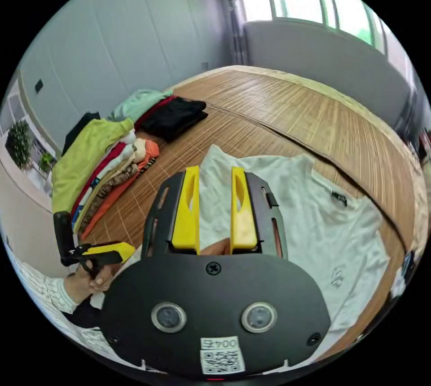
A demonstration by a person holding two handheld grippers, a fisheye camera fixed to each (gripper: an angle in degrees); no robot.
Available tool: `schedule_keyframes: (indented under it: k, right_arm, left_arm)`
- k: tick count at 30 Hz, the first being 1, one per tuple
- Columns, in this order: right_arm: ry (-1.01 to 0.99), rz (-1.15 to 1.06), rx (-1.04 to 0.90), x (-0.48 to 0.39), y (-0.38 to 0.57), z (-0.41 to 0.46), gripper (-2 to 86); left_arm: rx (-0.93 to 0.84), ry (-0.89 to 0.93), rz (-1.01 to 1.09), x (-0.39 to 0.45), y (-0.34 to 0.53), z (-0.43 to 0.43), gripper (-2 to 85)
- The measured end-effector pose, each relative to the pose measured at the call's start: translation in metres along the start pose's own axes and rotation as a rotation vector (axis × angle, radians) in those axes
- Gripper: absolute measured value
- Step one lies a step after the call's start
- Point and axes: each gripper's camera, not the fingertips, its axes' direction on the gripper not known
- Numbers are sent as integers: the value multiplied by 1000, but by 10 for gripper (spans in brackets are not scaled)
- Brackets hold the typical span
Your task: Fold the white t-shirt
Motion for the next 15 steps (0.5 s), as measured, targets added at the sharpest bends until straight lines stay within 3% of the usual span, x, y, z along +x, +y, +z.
schedule_keyframes:
  k: [2, 6, 8, 11, 15]
  right_arm:
    - [58, -183, -163, -8, -60, 34, 120]
    - [-62, -263, -411, -15, -114, 87, 108]
    - [45, -312, -551, -25, -119, 129, 34]
    - [278, -132, -490, -7, -118, 162, 42]
    - [9, 60, -288, 28, -104, 140, 90]
  left_arm:
    - [-69, -10, -48, -6, -2, 25, 1]
    - [-102, -74, -131, -17, -9, 46, 1]
    - [-78, -123, -179, -23, -7, 44, 1]
    - [-3, -180, -217, -28, -3, 30, 2]
    - [18, -252, -193, -16, -5, 27, 2]
